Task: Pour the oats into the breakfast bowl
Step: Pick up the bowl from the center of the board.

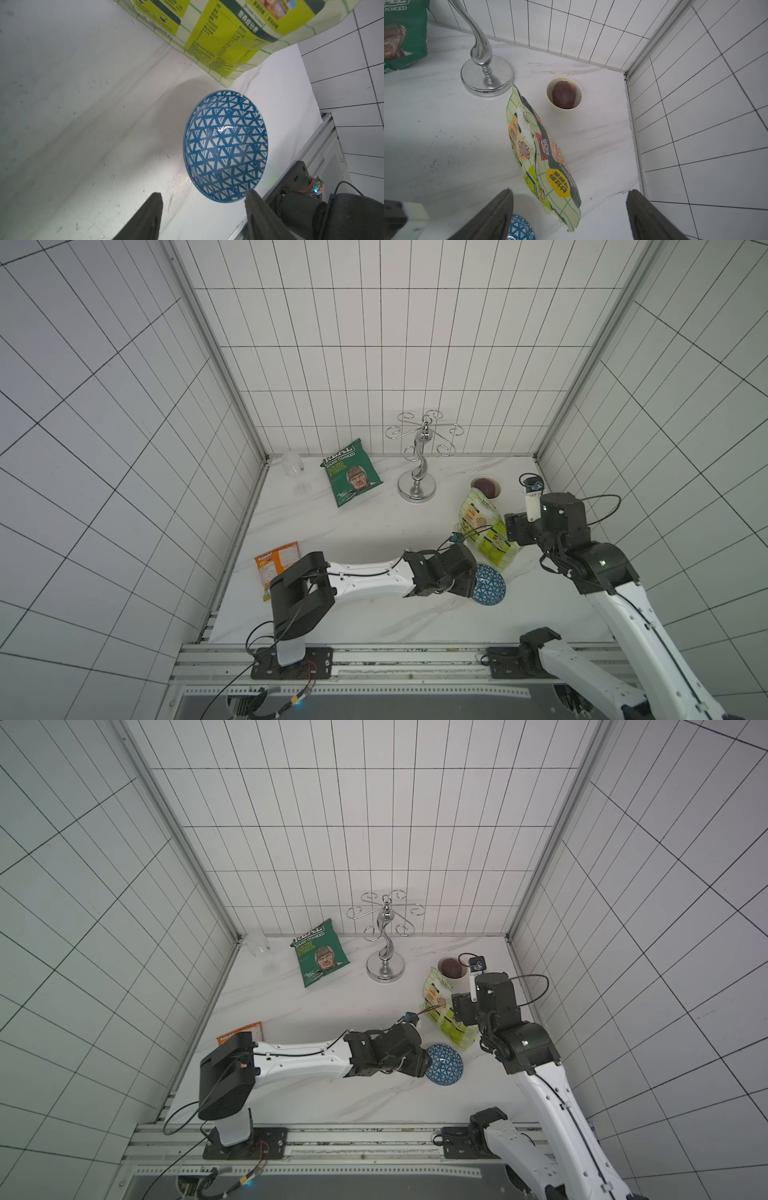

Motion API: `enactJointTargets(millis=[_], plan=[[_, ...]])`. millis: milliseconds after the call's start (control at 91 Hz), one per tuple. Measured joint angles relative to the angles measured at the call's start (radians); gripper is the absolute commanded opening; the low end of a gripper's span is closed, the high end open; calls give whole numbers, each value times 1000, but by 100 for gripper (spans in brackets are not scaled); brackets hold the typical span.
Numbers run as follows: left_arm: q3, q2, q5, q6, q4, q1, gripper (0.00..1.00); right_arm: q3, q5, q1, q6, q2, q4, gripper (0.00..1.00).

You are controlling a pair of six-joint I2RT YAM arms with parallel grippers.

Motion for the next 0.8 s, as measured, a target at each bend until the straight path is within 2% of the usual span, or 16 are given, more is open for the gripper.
enactJointTargets(millis=[242,341,429,462,803], plan=[[47,89,-49,6,-63,-14,60,-26,31,0,92,-148,26,86],[79,123,-69,11,-79,-14,54,-35,47,0,119,-164,22,87],[107,145,-91,9,-96,-14,37,-43,64,0,138,-167,11,87],[117,151,-97,10,-103,-14,33,-47,71,0,144,-168,10,87],[170,206,-120,14,-129,-14,32,-58,143,0,185,-232,3,89]])
